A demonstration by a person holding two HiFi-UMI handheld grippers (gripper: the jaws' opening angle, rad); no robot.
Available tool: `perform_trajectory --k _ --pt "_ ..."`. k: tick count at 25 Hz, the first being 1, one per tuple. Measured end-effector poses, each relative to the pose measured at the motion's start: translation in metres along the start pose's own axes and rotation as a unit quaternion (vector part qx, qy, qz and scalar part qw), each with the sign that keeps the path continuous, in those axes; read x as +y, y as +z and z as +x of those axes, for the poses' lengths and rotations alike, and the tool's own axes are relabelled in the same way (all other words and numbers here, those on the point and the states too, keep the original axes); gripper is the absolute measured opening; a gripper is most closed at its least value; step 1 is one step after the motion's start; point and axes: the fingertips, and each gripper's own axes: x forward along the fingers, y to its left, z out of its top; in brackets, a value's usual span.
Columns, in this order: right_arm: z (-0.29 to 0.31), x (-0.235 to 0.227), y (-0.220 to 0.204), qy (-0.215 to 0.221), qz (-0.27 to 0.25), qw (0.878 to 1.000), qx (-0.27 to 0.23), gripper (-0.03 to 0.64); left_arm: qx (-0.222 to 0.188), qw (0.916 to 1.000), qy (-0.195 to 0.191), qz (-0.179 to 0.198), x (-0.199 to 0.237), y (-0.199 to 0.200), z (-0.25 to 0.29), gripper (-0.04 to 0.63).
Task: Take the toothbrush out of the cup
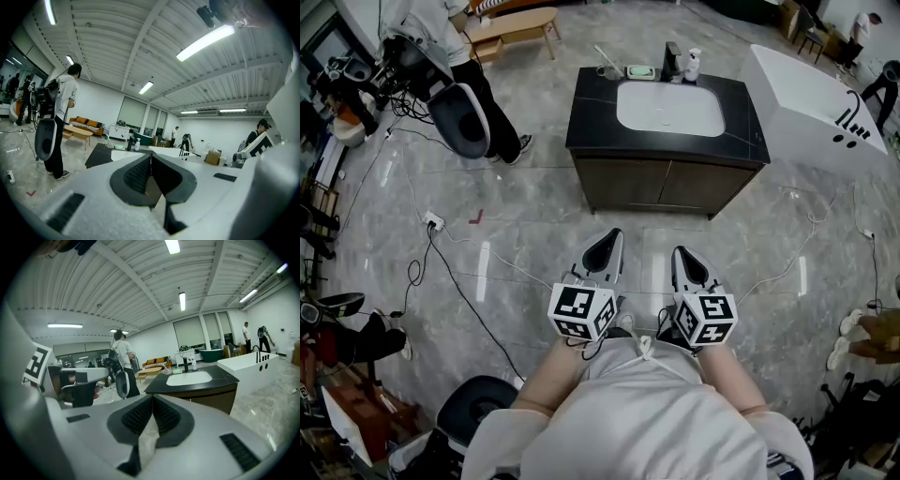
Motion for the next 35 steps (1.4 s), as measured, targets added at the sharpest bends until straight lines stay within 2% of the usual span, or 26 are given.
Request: perform_trajectory --k 10,16,23,31,35 --pt "0.062 -0.011 0.013 0.005 0.011 1.000 0.012 0.028 0.017 0.9994 0.002 -0.031 0.039 -0.011 0.046 0.020" --pt "0.114 -0.036 0.024 0.023 0.012 1.000 0.016 0.028 0.019 0.9994 0.014 -0.023 0.057 -0.008 0.093 0.020" --pt "0.188 -0.086 0.065 0.044 0.013 0.999 0.017 0.028 0.025 0.9989 0.038 -0.010 0.082 0.010 0.172 0.020" --pt "0.281 -0.155 0.121 0.080 -0.014 0.996 0.038 0.028 0.025 0.9965 0.077 -0.022 0.119 0.033 0.294 0.020" --pt "0.319 -0.189 0.135 0.092 -0.015 0.994 0.052 0.028 0.025 0.9945 0.097 -0.028 0.136 0.038 0.341 0.020"
